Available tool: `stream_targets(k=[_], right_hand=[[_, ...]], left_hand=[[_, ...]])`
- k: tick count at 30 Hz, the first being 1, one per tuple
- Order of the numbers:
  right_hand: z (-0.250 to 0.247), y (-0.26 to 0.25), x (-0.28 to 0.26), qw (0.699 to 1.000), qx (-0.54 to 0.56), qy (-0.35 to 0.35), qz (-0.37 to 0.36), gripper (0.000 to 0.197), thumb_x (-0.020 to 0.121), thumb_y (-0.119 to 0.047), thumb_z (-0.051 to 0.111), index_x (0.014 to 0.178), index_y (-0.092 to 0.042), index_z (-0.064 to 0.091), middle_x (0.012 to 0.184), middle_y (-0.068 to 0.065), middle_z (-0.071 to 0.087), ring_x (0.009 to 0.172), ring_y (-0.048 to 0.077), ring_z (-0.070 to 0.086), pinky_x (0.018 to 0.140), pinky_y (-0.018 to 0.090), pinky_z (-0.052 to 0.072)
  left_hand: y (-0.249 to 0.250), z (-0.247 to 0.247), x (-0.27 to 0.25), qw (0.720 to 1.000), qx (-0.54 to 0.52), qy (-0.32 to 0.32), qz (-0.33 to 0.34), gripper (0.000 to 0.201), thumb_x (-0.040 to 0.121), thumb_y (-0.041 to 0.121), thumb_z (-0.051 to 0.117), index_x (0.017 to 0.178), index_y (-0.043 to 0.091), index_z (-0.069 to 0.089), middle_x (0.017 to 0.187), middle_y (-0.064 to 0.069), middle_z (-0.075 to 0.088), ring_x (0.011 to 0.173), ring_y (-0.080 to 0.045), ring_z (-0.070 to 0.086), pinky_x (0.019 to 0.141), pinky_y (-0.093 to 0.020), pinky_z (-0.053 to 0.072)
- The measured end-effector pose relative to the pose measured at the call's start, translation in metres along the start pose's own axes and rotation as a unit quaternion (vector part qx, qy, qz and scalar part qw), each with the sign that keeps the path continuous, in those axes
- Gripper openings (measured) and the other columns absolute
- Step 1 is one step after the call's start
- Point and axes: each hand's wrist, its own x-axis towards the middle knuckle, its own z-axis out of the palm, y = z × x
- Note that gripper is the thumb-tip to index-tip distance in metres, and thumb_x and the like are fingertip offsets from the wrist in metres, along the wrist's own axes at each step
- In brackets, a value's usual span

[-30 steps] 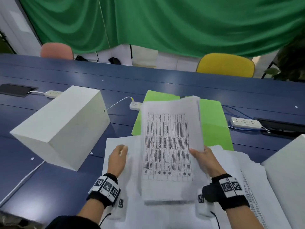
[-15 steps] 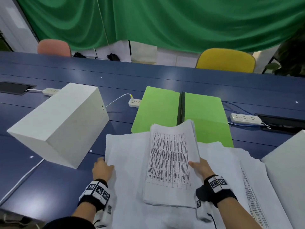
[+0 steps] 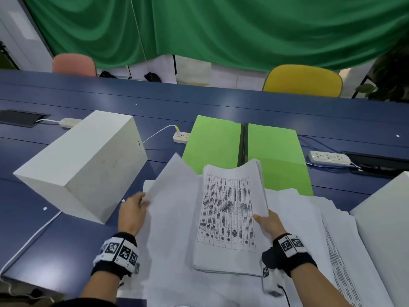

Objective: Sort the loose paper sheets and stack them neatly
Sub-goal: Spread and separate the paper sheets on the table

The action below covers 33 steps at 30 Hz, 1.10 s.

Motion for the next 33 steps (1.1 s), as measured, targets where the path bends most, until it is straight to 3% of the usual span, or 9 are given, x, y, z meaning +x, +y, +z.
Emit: stream_targets(k=[4, 6, 10, 14, 16, 20, 23, 29, 33], right_hand=[[0.000, 0.001, -0.001, 1.000, -0.003, -0.002, -0.008, 0.040, 0.088, -0.017, 0.060, 0.123, 0.002, 0.053, 0.116, 0.020, 0.062, 0.107, 0.034, 0.059, 0.096, 0.042, 0.046], [0.000, 0.001, -0.001, 1.000, -0.004, -0.001, -0.010, 0.040, 0.088, -0.017, 0.061, 0.123, 0.002, 0.053, 0.115, 0.020, 0.062, 0.106, 0.034, 0.059, 0.094, 0.041, 0.047], [-0.001, -0.002, -0.005, 1.000, -0.002, -0.012, -0.015, 0.037, 0.088, -0.018, 0.061, 0.120, -0.001, 0.055, 0.112, 0.019, 0.063, 0.103, 0.033, 0.060, 0.089, 0.038, 0.048], [-0.004, -0.003, -0.009, 0.999, -0.009, -0.019, -0.031, 0.018, 0.085, -0.017, 0.059, 0.098, -0.006, 0.057, 0.094, 0.016, 0.063, 0.082, 0.027, 0.057, 0.073, 0.034, 0.046], [-0.008, -0.002, -0.008, 0.999, -0.010, -0.037, -0.030, 0.016, 0.085, -0.013, 0.059, 0.098, -0.002, 0.060, 0.095, 0.015, 0.065, 0.086, 0.026, 0.060, 0.079, 0.038, 0.050], [-0.012, -0.004, -0.008, 0.998, -0.020, -0.052, -0.020, 0.021, 0.090, -0.012, 0.055, 0.105, 0.002, 0.060, 0.102, 0.018, 0.064, 0.094, 0.026, 0.059, 0.083, 0.038, 0.047], [-0.014, -0.002, -0.007, 0.998, 0.023, -0.066, 0.006, 0.029, 0.084, -0.022, 0.063, 0.109, -0.008, 0.060, 0.111, 0.013, 0.065, 0.101, 0.026, 0.061, 0.091, 0.038, 0.050], [-0.023, 0.002, 0.004, 0.966, 0.197, -0.108, 0.129, 0.074, 0.079, -0.066, 0.054, 0.128, -0.010, 0.054, 0.130, 0.010, 0.058, 0.121, 0.028, 0.053, 0.107, 0.044, 0.038], [-0.015, 0.000, -0.001, 0.987, 0.126, -0.090, 0.036, 0.061, 0.079, -0.021, 0.074, 0.129, 0.003, 0.048, 0.120, 0.011, 0.060, 0.116, 0.029, 0.056, 0.101, 0.039, 0.042]], left_hand=[[0.055, -0.047, 0.014, 0.982, -0.080, 0.161, 0.052, 0.020, 0.091, 0.009, 0.056, 0.102, -0.006, 0.064, 0.096, -0.019, 0.066, 0.089, -0.029, 0.060, 0.072, -0.028, 0.035], [0.076, -0.057, 0.018, 0.967, -0.187, 0.165, 0.046, 0.024, 0.090, 0.010, 0.058, 0.109, -0.002, 0.063, 0.100, -0.011, 0.064, 0.091, -0.021, 0.058, 0.076, -0.027, 0.040], [0.097, -0.026, 0.017, 0.958, -0.285, 0.044, 0.009, 0.026, 0.090, 0.005, 0.054, 0.115, 0.000, 0.060, 0.107, -0.008, 0.063, 0.094, -0.015, 0.058, 0.082, -0.028, 0.046], [0.101, 0.023, 0.006, 0.949, -0.305, -0.078, -0.030, 0.020, 0.091, 0.001, 0.050, 0.107, 0.004, 0.062, 0.093, 0.001, 0.066, 0.077, -0.009, 0.060, 0.058, -0.010, 0.050], [0.100, 0.042, 0.006, 0.937, -0.320, -0.121, -0.067, 0.021, 0.091, -0.001, 0.049, 0.107, 0.003, 0.062, 0.094, -0.002, 0.065, 0.075, -0.009, 0.060, 0.052, -0.009, 0.048], [0.085, 0.082, 0.013, 0.962, -0.227, -0.147, -0.038, 0.021, 0.089, -0.002, 0.052, 0.106, 0.006, 0.061, 0.104, -0.009, 0.065, 0.094, -0.024, 0.063, 0.073, -0.024, 0.048], [0.071, 0.108, 0.015, 0.975, -0.133, -0.171, -0.042, 0.022, 0.085, 0.001, 0.055, 0.106, 0.007, 0.062, 0.104, -0.011, 0.067, 0.097, -0.029, 0.062, 0.069, -0.024, 0.046], [0.059, 0.153, -0.001, 0.979, -0.019, -0.189, -0.069, 0.048, 0.094, 0.010, 0.050, 0.137, 0.000, 0.031, 0.135, -0.022, 0.037, 0.125, -0.037, 0.037, 0.101, -0.038, 0.031], [0.065, 0.170, -0.015, 0.986, 0.009, -0.138, -0.091, 0.044, 0.097, 0.011, 0.043, 0.137, 0.000, 0.030, 0.132, -0.024, 0.034, 0.114, -0.039, 0.038, 0.094, -0.043, 0.033]])
